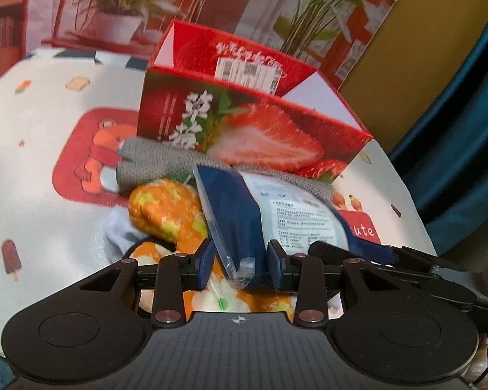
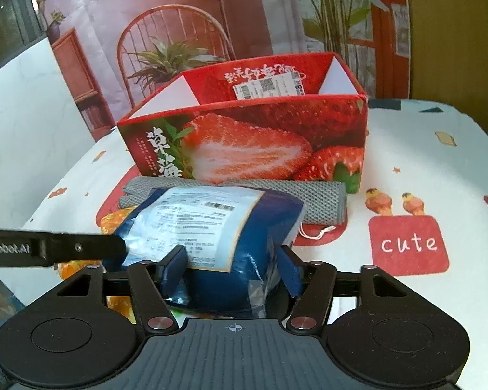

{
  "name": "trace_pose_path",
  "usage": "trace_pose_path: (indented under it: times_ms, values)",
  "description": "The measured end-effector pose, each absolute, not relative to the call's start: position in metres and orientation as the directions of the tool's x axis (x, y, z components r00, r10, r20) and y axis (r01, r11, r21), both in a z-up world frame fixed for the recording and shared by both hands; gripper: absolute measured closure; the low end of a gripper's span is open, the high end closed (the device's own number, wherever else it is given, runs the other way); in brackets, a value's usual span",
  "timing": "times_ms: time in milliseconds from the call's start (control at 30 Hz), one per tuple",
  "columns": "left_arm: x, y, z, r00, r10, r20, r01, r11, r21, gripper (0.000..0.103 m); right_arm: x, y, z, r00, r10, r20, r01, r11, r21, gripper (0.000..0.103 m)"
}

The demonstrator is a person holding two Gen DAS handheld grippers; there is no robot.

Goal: Organize soft objects
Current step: 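Close the left gripper on the blue wrapped bag while the right gripper grasps it too, then lift the blue bag with both grippers and carry it over the red box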

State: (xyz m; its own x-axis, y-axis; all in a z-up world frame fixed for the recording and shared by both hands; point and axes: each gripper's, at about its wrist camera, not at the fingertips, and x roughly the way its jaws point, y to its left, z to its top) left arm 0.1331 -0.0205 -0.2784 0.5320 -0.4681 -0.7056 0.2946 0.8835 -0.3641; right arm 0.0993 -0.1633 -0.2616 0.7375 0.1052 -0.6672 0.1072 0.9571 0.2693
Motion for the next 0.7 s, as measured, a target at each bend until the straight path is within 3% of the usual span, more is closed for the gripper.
trace_pose_path:
  times_ms: [100,200,700]
  values:
    - [0.137,-0.019,-0.285,0.515,-0.495,-0.7,0.287,0.869,-0.402,0.065,0.1,-0.168,-0.266,0.736,0.111,-0.667,0.12,0.949,0.29,0.04]
    - [0.14,-0.02,-0.288,0.499,-0.515,-0.697,0.282,0.857,-0.431,0.065,0.101,-0.168,-0.267,0.737,0.129,-0.663,0.108,0.946,0.305,0.046]
    - [0.134,-0.023,-0.267,0.524,-0.552,-0.648,0.342,0.833,-0.434,0.073,0.094,-0.161,-0.245,0.772,0.119,-0.625,0.066,0.962,0.265,0.063]
